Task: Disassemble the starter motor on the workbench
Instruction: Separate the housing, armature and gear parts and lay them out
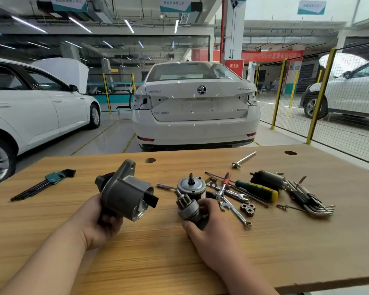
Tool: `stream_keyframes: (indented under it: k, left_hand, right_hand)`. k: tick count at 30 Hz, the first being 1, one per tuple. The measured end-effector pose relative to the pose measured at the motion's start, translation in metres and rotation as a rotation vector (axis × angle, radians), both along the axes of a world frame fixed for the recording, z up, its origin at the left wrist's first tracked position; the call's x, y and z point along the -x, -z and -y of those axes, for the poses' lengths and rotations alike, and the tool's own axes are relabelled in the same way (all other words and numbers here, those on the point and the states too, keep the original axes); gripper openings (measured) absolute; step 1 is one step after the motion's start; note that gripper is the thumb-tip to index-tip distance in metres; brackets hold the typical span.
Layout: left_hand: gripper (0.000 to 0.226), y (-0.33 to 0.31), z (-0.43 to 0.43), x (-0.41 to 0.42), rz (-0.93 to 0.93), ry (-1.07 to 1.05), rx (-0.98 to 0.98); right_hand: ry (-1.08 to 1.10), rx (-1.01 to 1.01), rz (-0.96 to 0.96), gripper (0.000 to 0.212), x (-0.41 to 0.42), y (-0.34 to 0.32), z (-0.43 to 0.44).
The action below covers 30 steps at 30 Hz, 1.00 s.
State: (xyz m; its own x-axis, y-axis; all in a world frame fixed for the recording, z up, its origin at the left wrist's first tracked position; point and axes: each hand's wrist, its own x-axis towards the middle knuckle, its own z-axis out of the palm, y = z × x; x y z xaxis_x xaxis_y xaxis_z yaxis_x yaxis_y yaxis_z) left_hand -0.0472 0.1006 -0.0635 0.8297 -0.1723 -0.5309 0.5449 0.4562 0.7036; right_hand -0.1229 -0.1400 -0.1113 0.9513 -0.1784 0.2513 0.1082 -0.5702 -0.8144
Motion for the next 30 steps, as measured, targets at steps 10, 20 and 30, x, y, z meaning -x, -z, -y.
stream_keyframes:
  k: [10, 20, 30]
  left_hand:
    - [0.027, 0.010, -0.008, 0.001, 0.010, 0.183, 0.141]
    - [0.032, 0.018, -0.026, 0.001, 0.062, 0.112, 0.109]
    - [0.027, 0.021, -0.017, 0.017, 0.185, 0.142, 0.043]
  right_hand:
    - [-0.084, 0.078, 0.016, 0.052, -0.006, 0.000, -0.010]
    - [-0.134, -0.020, -0.140, 0.060, -0.026, -0.002, -0.036]
    - [-0.010, 0.249, 0.307, 0.039, 0.006, -0.019, -0.046]
